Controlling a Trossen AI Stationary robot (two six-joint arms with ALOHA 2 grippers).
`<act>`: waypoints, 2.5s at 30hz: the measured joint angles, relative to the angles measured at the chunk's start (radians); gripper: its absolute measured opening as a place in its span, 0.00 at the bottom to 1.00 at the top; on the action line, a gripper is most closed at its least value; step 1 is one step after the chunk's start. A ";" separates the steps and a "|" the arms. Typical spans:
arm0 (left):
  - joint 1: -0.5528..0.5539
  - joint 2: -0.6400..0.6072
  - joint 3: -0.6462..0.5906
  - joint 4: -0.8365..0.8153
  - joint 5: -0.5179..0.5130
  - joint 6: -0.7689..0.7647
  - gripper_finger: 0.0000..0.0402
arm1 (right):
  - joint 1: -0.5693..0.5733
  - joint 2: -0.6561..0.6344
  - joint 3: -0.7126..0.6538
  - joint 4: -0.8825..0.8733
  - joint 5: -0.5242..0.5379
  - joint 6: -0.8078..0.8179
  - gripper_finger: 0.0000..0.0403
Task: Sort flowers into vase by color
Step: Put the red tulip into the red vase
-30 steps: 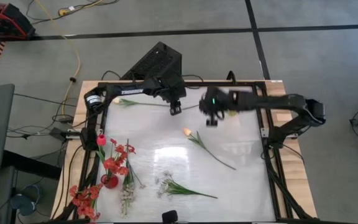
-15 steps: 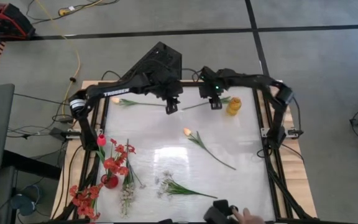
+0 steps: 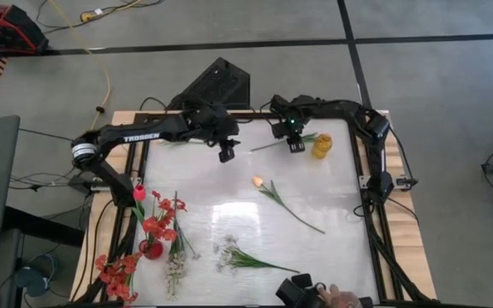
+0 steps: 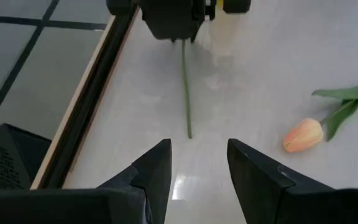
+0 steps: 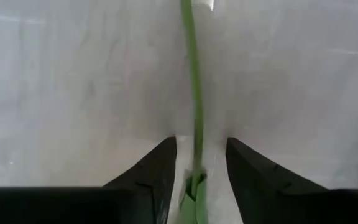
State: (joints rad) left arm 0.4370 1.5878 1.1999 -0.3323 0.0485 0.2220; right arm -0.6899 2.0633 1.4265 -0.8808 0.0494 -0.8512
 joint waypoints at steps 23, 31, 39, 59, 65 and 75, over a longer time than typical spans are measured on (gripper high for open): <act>-0.042 -0.037 -0.071 0.050 0.066 -0.078 0.36 | 0.111 -0.202 -0.008 0.229 0.481 -0.122 0.04; -0.035 -0.038 -0.071 0.059 0.269 -0.088 0.36 | 0.216 -0.365 -0.008 0.142 0.508 -0.076 0.04; -0.027 -0.039 -0.071 0.189 0.483 -0.191 0.36 | 0.429 -0.490 -0.087 0.192 0.670 -0.166 0.04; -0.026 -0.040 -0.070 0.329 0.581 -0.452 0.36 | 0.791 -0.485 -0.129 0.283 0.895 -0.227 0.04; -0.034 -0.040 -0.070 0.298 0.593 -0.455 0.36 | 0.814 -0.485 -0.129 0.423 0.896 -0.308 0.04; -0.062 -0.040 -0.070 0.293 0.595 -0.455 0.36 | 0.814 -0.485 -0.129 0.489 0.843 -0.359 0.04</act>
State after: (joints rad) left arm 0.3752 1.5478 1.1297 -0.0395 0.6437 -0.2329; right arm 0.1238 1.5780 1.2976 -0.3916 0.8927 -1.2100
